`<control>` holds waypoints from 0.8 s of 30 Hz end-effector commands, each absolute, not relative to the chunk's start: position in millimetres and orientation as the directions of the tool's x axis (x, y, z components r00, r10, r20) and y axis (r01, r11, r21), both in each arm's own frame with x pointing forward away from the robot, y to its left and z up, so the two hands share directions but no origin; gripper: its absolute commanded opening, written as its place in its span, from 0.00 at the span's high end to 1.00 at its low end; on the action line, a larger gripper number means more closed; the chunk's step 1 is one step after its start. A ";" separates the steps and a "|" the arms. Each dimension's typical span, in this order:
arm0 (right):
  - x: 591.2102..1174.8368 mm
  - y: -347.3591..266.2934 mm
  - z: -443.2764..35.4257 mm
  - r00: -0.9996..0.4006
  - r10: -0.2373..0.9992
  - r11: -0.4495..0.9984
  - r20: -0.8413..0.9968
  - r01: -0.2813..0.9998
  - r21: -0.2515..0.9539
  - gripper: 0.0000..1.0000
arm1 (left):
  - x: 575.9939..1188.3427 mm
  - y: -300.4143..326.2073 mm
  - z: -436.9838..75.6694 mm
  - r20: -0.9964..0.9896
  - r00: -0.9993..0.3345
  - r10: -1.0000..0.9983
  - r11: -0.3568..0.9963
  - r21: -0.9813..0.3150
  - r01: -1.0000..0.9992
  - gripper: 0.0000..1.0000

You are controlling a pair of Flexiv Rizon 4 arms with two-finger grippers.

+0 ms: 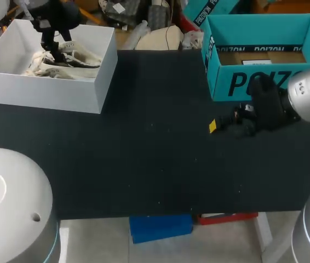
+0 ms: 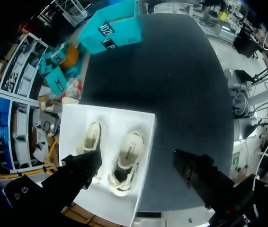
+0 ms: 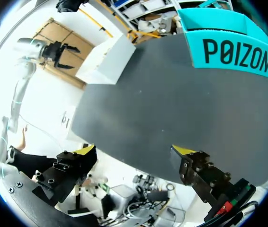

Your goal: Take the shoe out of the shoebox, open the shoe tongue, remove and reinsert the insole, then place the shoe into the shoebox

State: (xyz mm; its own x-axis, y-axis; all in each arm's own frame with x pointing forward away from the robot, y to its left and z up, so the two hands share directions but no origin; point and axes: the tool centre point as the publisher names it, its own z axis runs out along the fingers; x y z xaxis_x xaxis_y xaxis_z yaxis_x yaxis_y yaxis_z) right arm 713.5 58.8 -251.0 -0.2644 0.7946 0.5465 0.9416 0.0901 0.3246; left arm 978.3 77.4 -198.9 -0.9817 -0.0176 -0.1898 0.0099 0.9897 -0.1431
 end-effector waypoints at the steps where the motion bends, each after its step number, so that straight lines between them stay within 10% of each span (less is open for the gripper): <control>1: 733.5 37.4 -225.8 -0.305 0.854 0.213 0.422 0.944 0.251 0.00 | 946.0 84.3 -187.4 -0.184 -0.982 -0.029 0.986 -0.169 0.002 0.00; 24: 824.6 18.0 -183.7 -0.421 0.903 0.415 0.087 0.907 0.072 0.00 | 915.0 78.7 -244.3 -0.018 -0.997 -0.079 0.981 -0.179 -0.074 0.00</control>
